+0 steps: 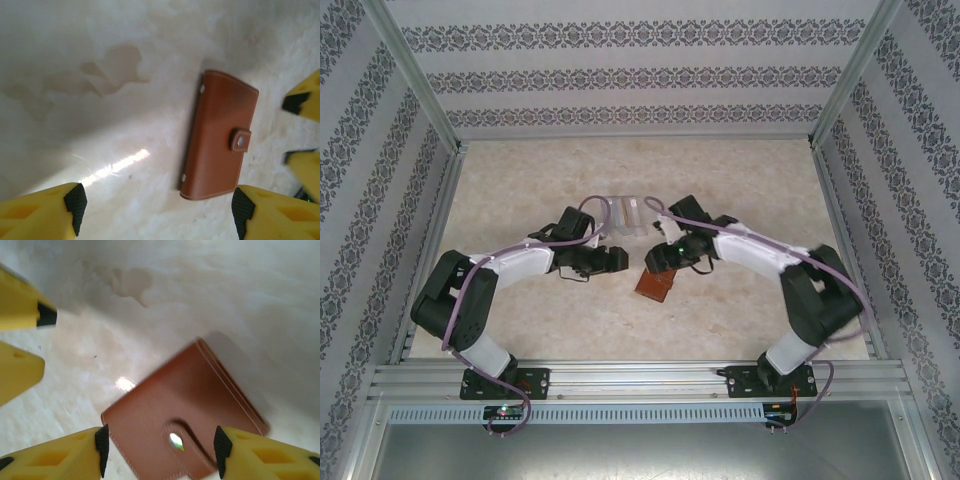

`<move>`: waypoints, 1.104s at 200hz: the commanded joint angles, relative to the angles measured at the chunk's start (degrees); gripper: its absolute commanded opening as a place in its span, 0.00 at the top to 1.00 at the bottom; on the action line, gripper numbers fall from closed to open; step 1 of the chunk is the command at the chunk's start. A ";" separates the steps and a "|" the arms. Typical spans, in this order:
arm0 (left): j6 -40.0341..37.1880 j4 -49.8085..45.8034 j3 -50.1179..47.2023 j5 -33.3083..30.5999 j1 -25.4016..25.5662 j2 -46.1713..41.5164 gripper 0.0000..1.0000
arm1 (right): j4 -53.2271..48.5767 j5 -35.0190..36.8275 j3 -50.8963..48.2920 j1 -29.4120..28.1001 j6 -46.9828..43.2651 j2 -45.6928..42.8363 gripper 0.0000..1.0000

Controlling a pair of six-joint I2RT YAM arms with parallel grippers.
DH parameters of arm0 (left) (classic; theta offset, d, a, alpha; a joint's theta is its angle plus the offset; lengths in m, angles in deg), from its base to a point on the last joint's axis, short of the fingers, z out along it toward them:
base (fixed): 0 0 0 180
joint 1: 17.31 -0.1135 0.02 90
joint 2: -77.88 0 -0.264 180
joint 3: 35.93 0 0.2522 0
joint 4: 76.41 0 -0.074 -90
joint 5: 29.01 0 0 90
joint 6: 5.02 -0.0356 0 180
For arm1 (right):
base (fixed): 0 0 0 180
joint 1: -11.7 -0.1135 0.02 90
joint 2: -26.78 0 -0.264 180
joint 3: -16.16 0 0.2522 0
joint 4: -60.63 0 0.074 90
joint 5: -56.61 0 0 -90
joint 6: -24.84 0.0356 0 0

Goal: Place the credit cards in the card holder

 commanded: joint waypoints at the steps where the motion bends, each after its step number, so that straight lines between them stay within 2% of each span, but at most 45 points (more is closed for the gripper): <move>1: -2.04 1.26 -1.09 2.85 2.36 0.13 0.22 | 4.34 4.18 -6.46 0.48 13.21 -5.06 0.39; 51: -0.91 4.41 0.34 6.25 4.11 6.15 0.29 | 13.35 2.16 -11.79 0.57 20.50 -2.54 0.40; 95: -0.60 4.83 2.05 7.79 4.64 7.29 0.39 | 21.48 -1.83 -11.67 0.20 22.41 2.97 0.52; 109: 0.25 6.50 1.46 7.94 4.78 7.69 0.42 | 23.19 -2.29 -11.72 -0.45 22.69 3.56 0.53; 127: 1.47 7.87 1.36 8.92 4.85 8.60 0.51 | 24.83 -2.70 -11.93 -1.01 23.53 3.96 0.55; 166: 2.46 9.58 0.33 7.11 5.02 8.59 0.55 | 30.01 -3.83 -13.54 -1.36 26.00 5.38 0.59; 186: 3.75 11.03 -0.45 7.09 4.94 8.76 0.61 | 32.58 -5.17 -14.59 -1.49 27.75 5.89 0.61; 206: 4.37 12.54 -0.89 6.74 4.97 8.91 0.74 | 33.51 -5.03 -15.49 -1.63 27.91 5.59 0.62; 221: 4.60 12.59 -0.55 6.61 4.94 9.12 0.76 | 34.36 -5.41 -16.12 -1.71 28.85 5.55 0.62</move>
